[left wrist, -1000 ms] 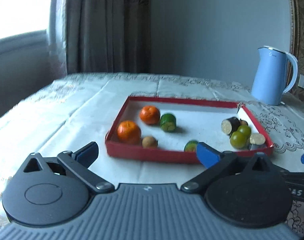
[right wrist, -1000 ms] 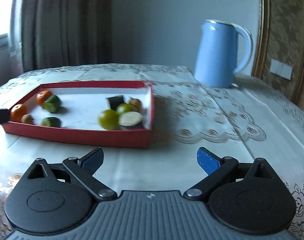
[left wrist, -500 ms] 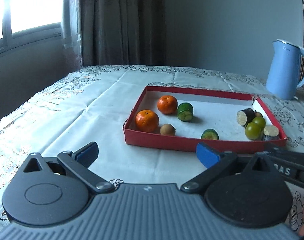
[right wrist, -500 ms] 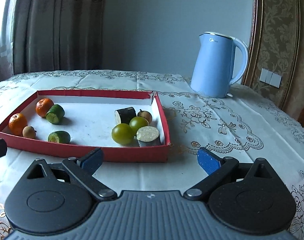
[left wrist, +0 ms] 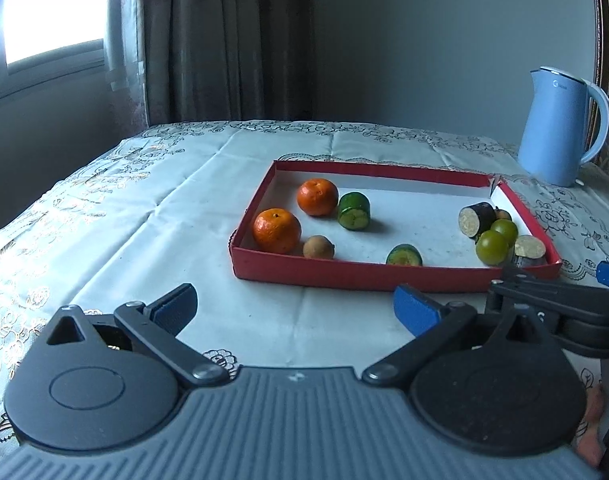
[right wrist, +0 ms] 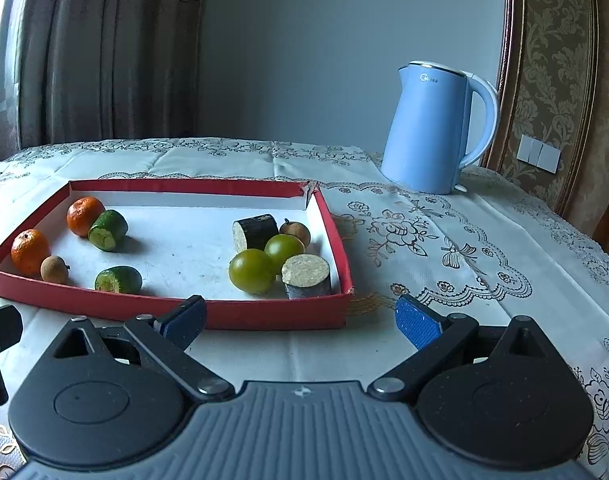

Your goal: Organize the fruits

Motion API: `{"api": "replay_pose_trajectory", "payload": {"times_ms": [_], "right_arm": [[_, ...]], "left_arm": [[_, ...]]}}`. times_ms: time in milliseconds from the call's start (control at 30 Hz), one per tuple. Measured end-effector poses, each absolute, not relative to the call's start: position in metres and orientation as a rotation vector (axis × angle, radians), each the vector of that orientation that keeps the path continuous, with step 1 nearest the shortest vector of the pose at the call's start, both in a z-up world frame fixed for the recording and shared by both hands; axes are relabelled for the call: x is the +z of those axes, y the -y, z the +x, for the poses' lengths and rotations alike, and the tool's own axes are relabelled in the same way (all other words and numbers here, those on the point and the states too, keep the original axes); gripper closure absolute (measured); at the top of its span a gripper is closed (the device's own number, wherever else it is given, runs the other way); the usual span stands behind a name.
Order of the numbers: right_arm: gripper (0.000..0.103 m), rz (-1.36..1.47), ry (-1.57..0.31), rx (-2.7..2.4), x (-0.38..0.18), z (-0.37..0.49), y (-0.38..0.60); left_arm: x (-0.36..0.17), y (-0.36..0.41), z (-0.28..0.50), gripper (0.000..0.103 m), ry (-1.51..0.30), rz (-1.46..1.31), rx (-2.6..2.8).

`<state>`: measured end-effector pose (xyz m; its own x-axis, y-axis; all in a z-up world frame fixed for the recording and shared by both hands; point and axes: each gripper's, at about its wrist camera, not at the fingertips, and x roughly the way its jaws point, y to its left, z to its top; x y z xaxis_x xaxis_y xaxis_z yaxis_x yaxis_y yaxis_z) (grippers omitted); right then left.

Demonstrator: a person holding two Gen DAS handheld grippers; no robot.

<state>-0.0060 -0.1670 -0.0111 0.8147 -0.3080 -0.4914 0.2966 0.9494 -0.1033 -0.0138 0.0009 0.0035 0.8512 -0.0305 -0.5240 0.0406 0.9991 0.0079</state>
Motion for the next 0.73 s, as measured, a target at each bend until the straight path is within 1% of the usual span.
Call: {"api": "replay_pose_trajectory", "payload": {"times_ms": [733], "right_arm": [[0.002,-0.002,-0.542,-0.31,-0.016,-0.012,0.166]], "left_arm": [[0.001,0.014,-0.021,0.0,-0.524,0.089,-0.067]]}}
